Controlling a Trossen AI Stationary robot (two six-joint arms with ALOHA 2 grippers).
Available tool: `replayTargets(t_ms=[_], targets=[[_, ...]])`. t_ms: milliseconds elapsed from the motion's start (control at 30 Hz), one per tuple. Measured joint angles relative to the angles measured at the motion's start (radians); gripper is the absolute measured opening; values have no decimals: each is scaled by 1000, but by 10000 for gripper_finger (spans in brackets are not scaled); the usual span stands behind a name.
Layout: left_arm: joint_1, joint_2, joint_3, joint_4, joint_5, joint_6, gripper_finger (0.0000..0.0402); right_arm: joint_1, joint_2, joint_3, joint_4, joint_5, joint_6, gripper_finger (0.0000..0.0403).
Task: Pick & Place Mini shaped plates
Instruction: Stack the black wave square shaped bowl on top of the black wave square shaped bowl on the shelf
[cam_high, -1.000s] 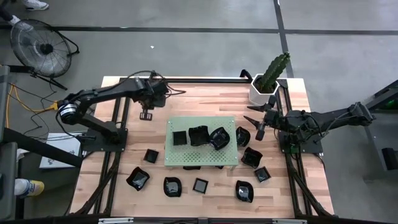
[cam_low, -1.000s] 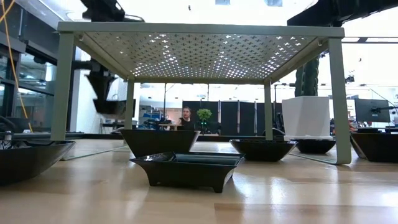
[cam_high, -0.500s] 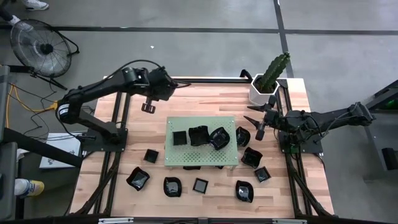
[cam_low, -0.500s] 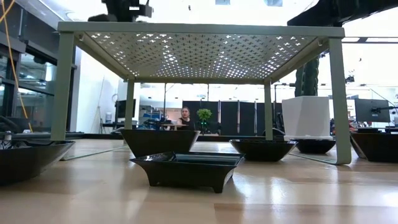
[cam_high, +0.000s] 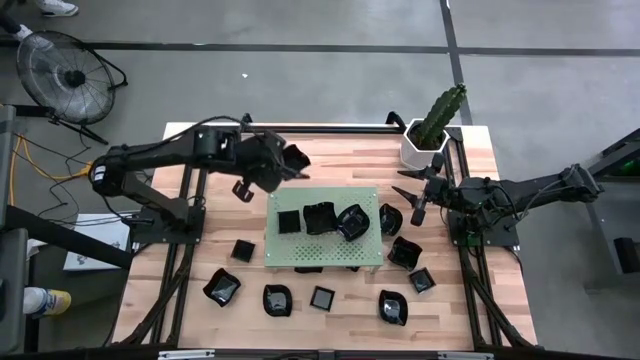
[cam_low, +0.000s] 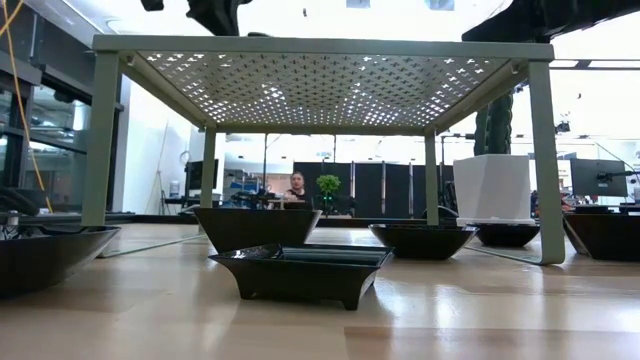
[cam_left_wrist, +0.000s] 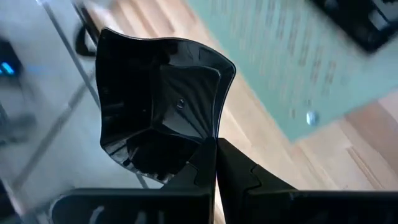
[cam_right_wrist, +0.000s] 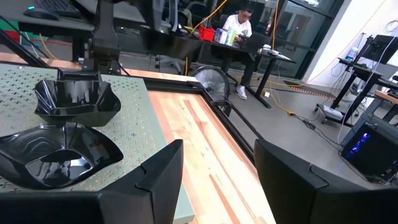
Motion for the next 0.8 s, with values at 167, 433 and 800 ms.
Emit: replayTargets(t_ms=[167,433,800], targets=[[-66,0,0,104,58,78,0,0,0,0,0,0,1,193],[-119,6,0,165,108,185,0,0,0,0,0,0,1,193],[-116,53,0,231,204,287,0,0,0,0,0,0,2,193]])
